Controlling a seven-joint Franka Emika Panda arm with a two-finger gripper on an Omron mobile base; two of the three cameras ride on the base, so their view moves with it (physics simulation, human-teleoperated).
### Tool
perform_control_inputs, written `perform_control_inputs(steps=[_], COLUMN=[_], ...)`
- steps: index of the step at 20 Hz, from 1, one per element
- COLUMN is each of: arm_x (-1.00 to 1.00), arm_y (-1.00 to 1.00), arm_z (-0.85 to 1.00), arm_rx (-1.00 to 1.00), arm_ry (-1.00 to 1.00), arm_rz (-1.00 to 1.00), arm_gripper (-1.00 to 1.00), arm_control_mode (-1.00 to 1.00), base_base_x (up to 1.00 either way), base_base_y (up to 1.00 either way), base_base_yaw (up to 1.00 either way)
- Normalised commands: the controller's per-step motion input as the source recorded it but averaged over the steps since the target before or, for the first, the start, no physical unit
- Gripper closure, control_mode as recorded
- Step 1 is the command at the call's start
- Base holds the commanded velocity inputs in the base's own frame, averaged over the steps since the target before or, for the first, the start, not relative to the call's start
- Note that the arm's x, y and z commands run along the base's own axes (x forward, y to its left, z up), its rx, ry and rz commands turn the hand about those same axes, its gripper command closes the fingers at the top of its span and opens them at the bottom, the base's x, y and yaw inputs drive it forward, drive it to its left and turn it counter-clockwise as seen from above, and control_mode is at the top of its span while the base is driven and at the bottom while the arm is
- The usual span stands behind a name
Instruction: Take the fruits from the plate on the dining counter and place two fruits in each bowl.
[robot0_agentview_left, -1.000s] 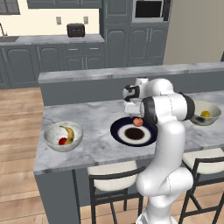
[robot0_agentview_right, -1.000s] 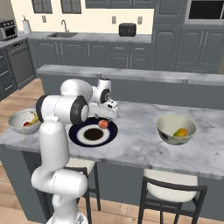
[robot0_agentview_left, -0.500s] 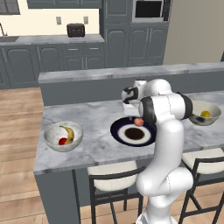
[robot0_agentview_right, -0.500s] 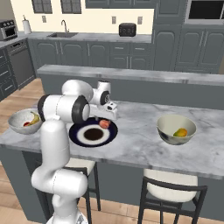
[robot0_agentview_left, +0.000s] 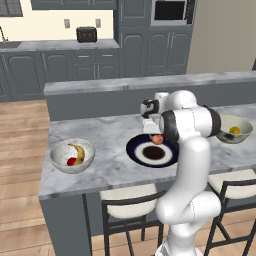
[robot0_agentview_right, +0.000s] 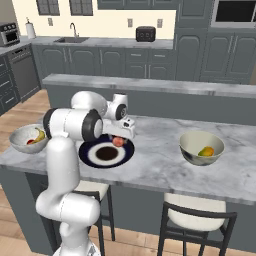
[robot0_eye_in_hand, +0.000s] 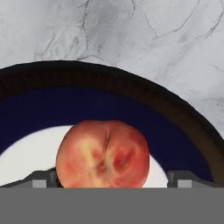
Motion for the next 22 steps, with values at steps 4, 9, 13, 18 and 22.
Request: perform_control_inputs(steps=[4,9,13,18,22], arm_x=[-0.12,0.1,0.02,0.0,0.0], arm_y=[0.14,0.0,0.0,0.0,0.0], arm_z=[-0.07,-0.07,-0.23,-0.2,-0.01], arm_rx=[0.0,0.0,0.0,0.0,0.0], arm_ry=[0.0,-0.02,0.0,0.0,0.0], arm_rz=[0.0,0.0,0.0,0.0,0.0], arm_gripper=[-1.0,-1.0,-1.0,-1.0,1.0], arm_control_mode=[-1.0,-1.0,-1.0,-1.0,-1.0], base_base_x=[0.0,0.0,0.0,0.0,0.0], base_base_y=[0.0,0.0,0.0,0.0,0.0], base_base_yaw=[0.0,0.0,0.0,0.0,0.0])
